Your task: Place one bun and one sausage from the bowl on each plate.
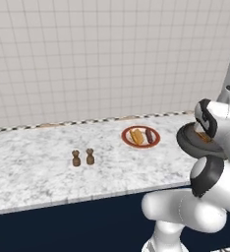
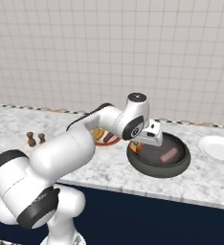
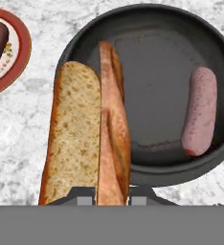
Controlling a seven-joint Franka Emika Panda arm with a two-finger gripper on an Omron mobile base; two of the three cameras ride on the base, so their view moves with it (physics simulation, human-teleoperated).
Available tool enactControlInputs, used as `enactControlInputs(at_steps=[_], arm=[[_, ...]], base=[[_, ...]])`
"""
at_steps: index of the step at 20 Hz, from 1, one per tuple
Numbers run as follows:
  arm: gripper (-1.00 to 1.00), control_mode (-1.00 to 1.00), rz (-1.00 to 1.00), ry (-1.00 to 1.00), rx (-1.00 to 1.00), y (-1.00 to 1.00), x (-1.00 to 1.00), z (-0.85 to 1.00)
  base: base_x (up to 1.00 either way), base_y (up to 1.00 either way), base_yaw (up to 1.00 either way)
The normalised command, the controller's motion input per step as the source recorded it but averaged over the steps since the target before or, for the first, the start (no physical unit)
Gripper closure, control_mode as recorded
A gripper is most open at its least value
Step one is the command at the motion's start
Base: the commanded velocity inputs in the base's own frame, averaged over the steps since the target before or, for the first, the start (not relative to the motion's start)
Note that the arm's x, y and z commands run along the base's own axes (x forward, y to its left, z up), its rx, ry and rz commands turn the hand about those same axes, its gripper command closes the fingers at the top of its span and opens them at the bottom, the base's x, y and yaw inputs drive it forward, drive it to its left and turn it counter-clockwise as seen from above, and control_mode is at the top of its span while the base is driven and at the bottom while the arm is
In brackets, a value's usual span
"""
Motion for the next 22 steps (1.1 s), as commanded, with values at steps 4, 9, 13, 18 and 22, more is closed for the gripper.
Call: enactControlInputs(at_steps=[4, 9, 13, 18, 22], arm=[[1.0, 1.0, 0.0, 0.0, 0.0, 0.0, 0.0, 0.0], [1.0, 1.0, 0.0, 0.0, 0.0, 0.0, 0.0, 0.0], [1.0, 1.0, 0.0, 0.0, 0.0, 0.0, 0.0, 0.0], [1.0, 1.0, 0.0, 0.0, 0.0, 0.0, 0.0, 0.0], [1.0, 1.0, 0.0, 0.0, 0.0, 0.0, 0.0, 0.0]], base=[[-0.18, -0.86, 0.0], [0.01, -0.73, 0.0], [0.1, -0.52, 0.0], [0.32, -0.29, 0.0], [0.28, -0.5, 0.0]])
